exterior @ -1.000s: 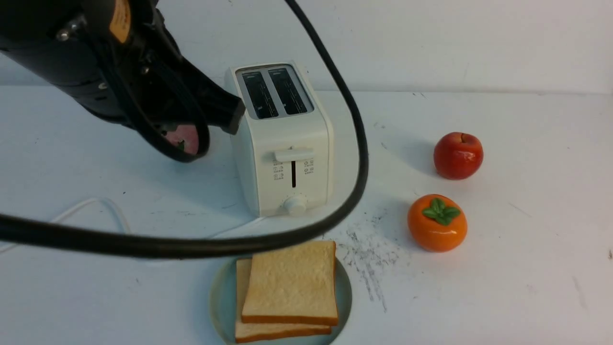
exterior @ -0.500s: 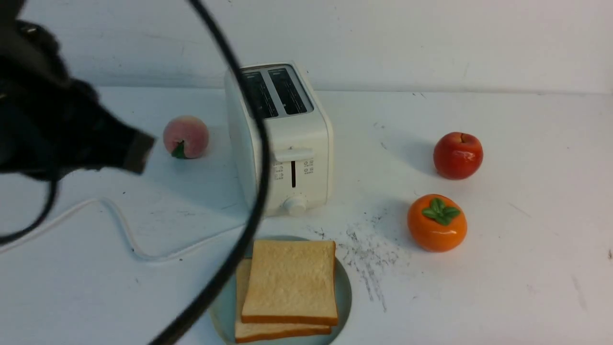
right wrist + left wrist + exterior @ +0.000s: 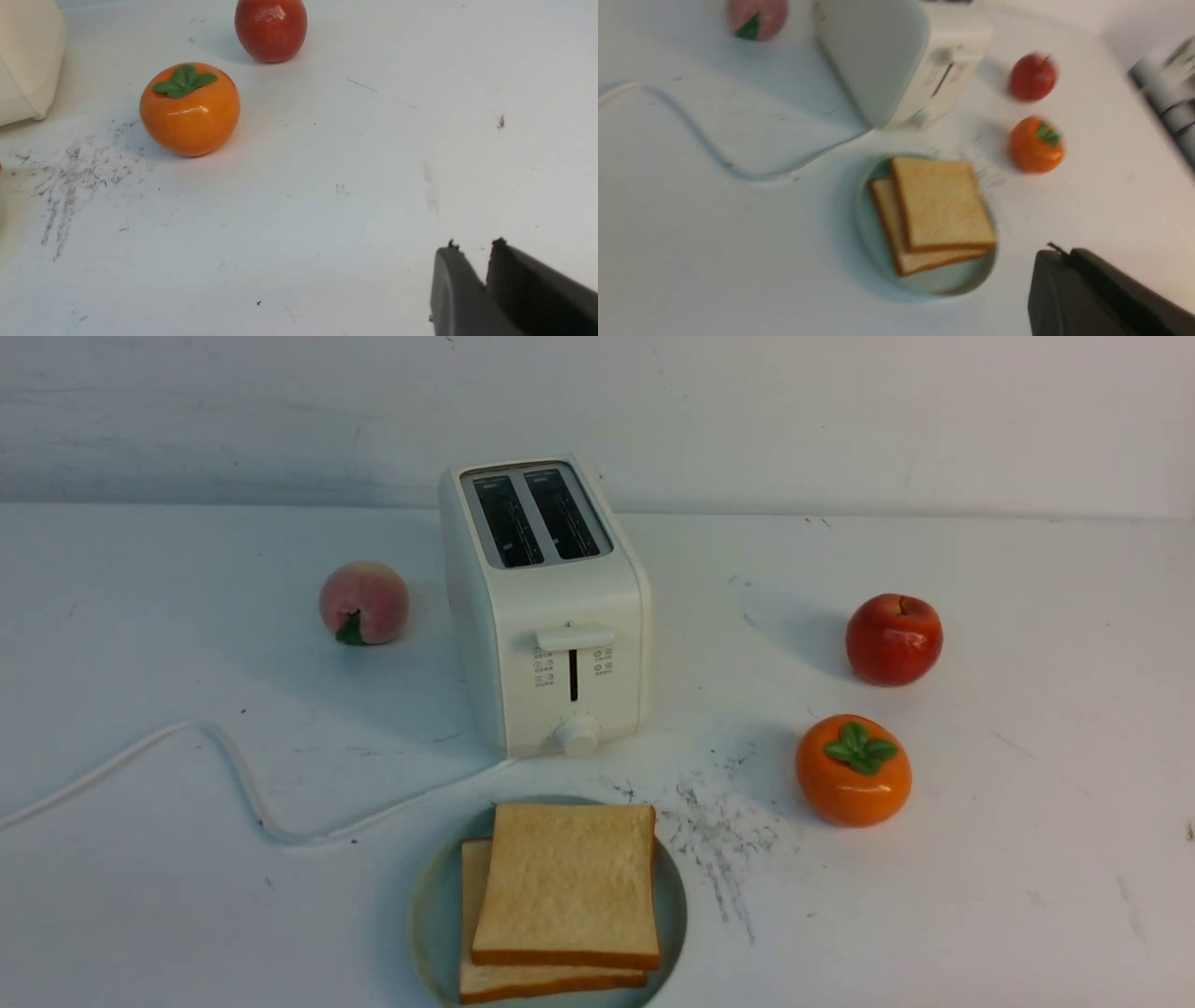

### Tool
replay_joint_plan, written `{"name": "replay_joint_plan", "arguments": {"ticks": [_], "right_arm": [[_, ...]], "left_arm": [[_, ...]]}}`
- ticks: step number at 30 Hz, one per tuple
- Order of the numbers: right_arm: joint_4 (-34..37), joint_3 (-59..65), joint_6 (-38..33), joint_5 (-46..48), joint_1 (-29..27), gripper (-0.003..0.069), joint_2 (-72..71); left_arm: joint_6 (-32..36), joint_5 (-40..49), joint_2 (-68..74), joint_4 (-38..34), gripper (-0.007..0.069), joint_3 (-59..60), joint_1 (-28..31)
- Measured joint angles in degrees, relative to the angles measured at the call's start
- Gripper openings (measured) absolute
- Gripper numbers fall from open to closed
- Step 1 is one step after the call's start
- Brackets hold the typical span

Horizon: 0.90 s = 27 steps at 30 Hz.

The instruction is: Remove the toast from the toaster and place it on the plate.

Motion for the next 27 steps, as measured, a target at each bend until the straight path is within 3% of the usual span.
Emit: {"name": "replay_joint_plan", "arguments": {"ticks": [1,5,21,27], "right_arm": [[0.00,0.00,0.00,0.00,0.00,0.0118,0.00],[0.00,0.00,0.00,0.00,0.00,0.0123,0.00],[0.00,0.00,0.00,0.04,0.00,0.0146,0.00],[0.00,0.00,0.00,0.04,0.00,0.0151,0.00]], "left_arm": [[-2.56,-7.19,-3.85,-0.81,-0.0012,4.55,0.00],[-4.45,-15.03,-7.65,-1.35,-0.0006,10.73,0.00],[-5.02,-17.13,-8.28,-4.48,0.0001,17.12,0.00],[4.67,-18.52,-8.28,-5.12,0.0004,17.12,0.00]]}}
